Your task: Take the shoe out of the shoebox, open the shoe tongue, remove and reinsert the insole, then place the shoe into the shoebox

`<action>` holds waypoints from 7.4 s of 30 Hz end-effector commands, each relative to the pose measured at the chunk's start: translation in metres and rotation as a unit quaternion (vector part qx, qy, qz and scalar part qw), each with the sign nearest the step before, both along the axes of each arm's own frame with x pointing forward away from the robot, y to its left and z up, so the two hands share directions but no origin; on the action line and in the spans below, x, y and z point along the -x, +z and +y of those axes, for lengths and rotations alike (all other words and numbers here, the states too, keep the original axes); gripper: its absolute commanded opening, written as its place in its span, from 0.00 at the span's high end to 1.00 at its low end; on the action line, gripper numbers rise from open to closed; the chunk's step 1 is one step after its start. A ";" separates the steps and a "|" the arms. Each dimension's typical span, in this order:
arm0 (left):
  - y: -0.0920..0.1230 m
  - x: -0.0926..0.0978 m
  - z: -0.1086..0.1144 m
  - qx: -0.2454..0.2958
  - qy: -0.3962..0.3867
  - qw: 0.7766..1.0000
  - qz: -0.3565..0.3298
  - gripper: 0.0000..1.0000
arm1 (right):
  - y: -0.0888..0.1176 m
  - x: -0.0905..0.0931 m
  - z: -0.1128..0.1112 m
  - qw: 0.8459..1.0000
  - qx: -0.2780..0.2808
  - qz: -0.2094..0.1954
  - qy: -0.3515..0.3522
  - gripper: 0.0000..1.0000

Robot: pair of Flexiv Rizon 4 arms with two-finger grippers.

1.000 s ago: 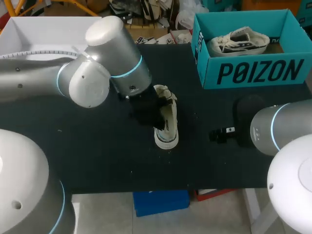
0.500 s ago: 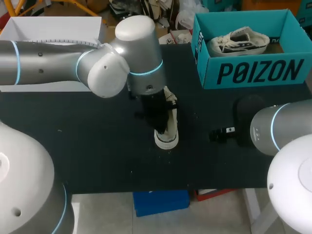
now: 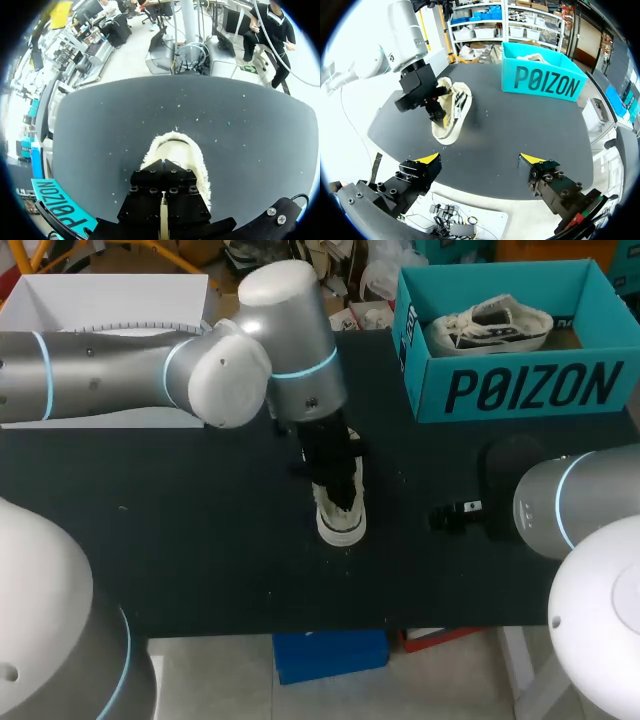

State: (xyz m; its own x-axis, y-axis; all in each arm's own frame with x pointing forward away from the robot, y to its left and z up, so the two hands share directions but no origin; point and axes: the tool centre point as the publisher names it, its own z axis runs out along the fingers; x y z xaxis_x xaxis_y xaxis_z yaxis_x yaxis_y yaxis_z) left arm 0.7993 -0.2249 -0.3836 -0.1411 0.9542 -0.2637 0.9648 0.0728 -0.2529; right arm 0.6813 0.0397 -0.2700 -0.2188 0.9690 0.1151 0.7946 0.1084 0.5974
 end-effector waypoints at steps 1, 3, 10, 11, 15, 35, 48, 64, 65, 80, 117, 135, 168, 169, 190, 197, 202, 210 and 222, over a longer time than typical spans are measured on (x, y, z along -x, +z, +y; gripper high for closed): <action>0.022 -0.004 0.029 0.112 0.010 0.992 0.049 1.00 | -0.002 0.000 0.002 1.000 0.000 -0.002 -0.001 0.00; 0.033 -0.008 0.033 0.145 0.020 0.988 0.057 1.00 | -0.002 0.000 0.002 1.000 0.000 -0.002 -0.001 0.00; 0.061 -0.029 0.051 0.257 0.091 0.960 0.059 1.00 | -0.002 0.000 0.002 1.000 0.000 -0.002 -0.001 0.00; 0.064 -0.033 0.055 0.265 0.100 0.958 0.055 1.00 | -0.002 0.000 0.002 1.000 0.000 -0.002 -0.001 0.00; 0.077 -0.047 0.067 0.296 0.127 0.946 0.044 1.00 | -0.002 0.000 0.002 1.000 0.000 -0.002 -0.001 0.00; 0.081 -0.133 0.070 0.250 0.229 0.939 -0.058 1.00 | -0.002 0.000 0.002 1.000 0.000 -0.002 -0.001 0.00; 0.059 -0.144 0.035 0.220 0.220 0.949 -0.051 1.00 | -0.002 0.000 0.002 1.000 0.000 -0.002 -0.001 0.00; 0.045 -0.072 0.025 0.222 0.157 0.962 -0.010 1.00 | -0.002 0.000 0.002 1.000 0.000 -0.002 -0.001 0.00; 0.044 -0.070 0.026 0.221 0.155 0.963 -0.009 1.00 | -0.002 0.000 0.002 1.000 0.000 -0.002 -0.001 0.00; 0.084 -0.068 0.067 0.126 0.105 0.985 -0.052 0.66 | -0.002 0.000 0.002 1.000 0.000 -0.002 -0.001 0.00; -0.002 -0.062 0.061 -0.062 0.021 0.992 -0.112 0.62 | -0.002 0.000 0.002 1.000 0.000 -0.002 -0.001 0.00; -0.022 -0.073 0.053 -0.067 0.012 0.986 -0.153 1.00 | -0.002 0.000 0.002 1.000 0.000 -0.002 -0.001 0.00; 0.104 -0.061 0.079 -0.021 0.027 0.986 -0.164 1.00 | -0.002 0.000 0.002 1.000 0.000 -0.002 -0.001 0.00; 0.104 -0.061 0.079 -0.021 0.027 0.986 -0.164 1.00 | -0.002 0.000 0.002 1.000 0.000 -0.002 -0.001 0.00; 0.171 -0.192 0.170 -0.006 0.510 0.828 -0.235 1.00 | -0.002 0.000 0.002 1.000 0.000 -0.002 -0.001 0.00; 0.168 -0.217 0.233 -0.014 0.594 0.769 -0.235 1.00 | -0.002 0.000 0.002 1.000 0.000 -0.002 -0.001 0.00; 0.171 -0.229 0.284 -0.021 0.653 0.724 -0.221 1.00 | -0.002 0.000 0.002 1.000 0.000 -0.002 -0.001 0.00; 0.169 -0.244 0.366 -0.042 0.713 0.667 -0.214 1.00 | -0.002 0.000 0.002 1.000 0.000 -0.002 -0.001 0.00; 0.133 -0.259 0.425 -0.072 0.684 0.698 -0.197 1.00 | -0.002 0.000 0.002 1.000 0.000 -0.002 -0.001 0.00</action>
